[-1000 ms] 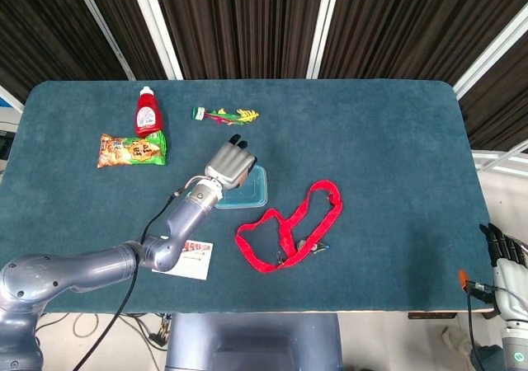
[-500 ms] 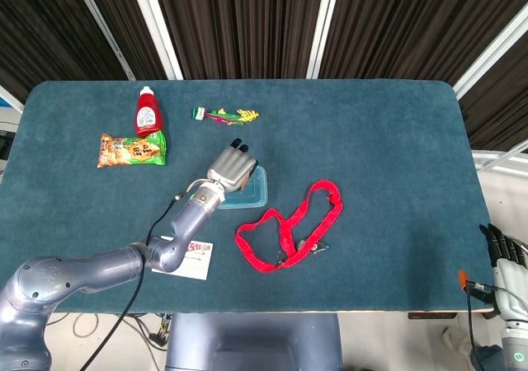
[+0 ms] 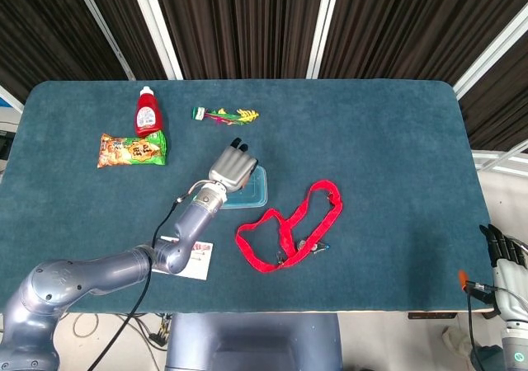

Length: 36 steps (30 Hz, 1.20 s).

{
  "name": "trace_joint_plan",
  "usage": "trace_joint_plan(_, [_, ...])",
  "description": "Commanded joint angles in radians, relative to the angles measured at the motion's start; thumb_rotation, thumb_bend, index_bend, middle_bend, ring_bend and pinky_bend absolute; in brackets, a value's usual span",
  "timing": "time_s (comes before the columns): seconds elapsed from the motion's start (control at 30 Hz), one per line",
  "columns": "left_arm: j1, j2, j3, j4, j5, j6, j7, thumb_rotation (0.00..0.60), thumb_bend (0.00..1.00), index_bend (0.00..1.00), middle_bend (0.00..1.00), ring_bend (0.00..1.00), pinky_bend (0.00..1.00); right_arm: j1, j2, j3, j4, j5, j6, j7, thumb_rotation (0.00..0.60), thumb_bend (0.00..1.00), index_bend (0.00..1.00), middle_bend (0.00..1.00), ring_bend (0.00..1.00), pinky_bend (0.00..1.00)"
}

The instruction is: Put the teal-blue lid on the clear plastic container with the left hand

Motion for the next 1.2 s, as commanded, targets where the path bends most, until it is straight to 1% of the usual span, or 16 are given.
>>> trace_joint_plan(0.03, [-0.003, -0.012, -0.004, 0.005, -0.026, 0.014, 0.027, 0.6, 0.58, 0.59, 0.5, 0.2, 0.13, 0.0, 0.0, 0.0, -0.001, 0.001, -0.001, 0.0, 0.6, 0.39, 0.06, 0.04, 0.02, 0.0])
trace_joint_plan(0.2, [-0.006, -0.015, -0.008, 0.0, -0.054, 0.007, 0.047, 0.6, 0.58, 0.59, 0.5, 0.2, 0.13, 0.0, 0.001, 0.0, -0.001, 0.001, 0.0, 0.0, 0.6, 0.39, 0.06, 0.04, 0.02, 0.0])
trace_joint_plan(0.4, [-0.004, -0.005, -0.02, -0.018, -0.059, 0.009, 0.038, 0.6, 0.58, 0.59, 0.5, 0.2, 0.13, 0.0, 0.001, 0.001, -0.002, 0.003, 0.0, -0.002, 0.6, 0.39, 0.06, 0.04, 0.02, 0.0])
trace_joint_plan(0.57, [0.012, 0.051, -0.025, -0.084, -0.044, 0.009, 0.017, 0.6, 0.58, 0.59, 0.51, 0.2, 0.13, -0.001, 0.001, 0.002, -0.002, 0.005, 0.0, -0.003, 0.6, 0.39, 0.06, 0.04, 0.02, 0.0])
trace_joint_plan(0.7, [0.032, 0.108, -0.015, -0.14, -0.019, 0.007, -0.002, 0.6, 0.58, 0.59, 0.51, 0.2, 0.13, 0.0, 0.0, 0.002, -0.003, 0.009, -0.003, -0.005, 0.6, 0.39, 0.06, 0.04, 0.02, 0.0])
trace_joint_plan(1.03, [0.073, 0.188, 0.005, -0.227, 0.017, 0.001, -0.06, 0.6, 0.58, 0.61, 0.52, 0.2, 0.13, -0.001, -0.001, 0.005, -0.006, 0.015, -0.001, -0.013, 0.6, 0.39, 0.06, 0.04, 0.02, 0.0])
trace_joint_plan(1.2, [0.09, 0.215, 0.026, -0.265, 0.044, 0.0, -0.075, 0.6, 0.58, 0.61, 0.52, 0.2, 0.13, 0.0, -0.001, 0.004, -0.006, 0.016, -0.003, -0.015, 0.6, 0.39, 0.06, 0.04, 0.02, 0.0])
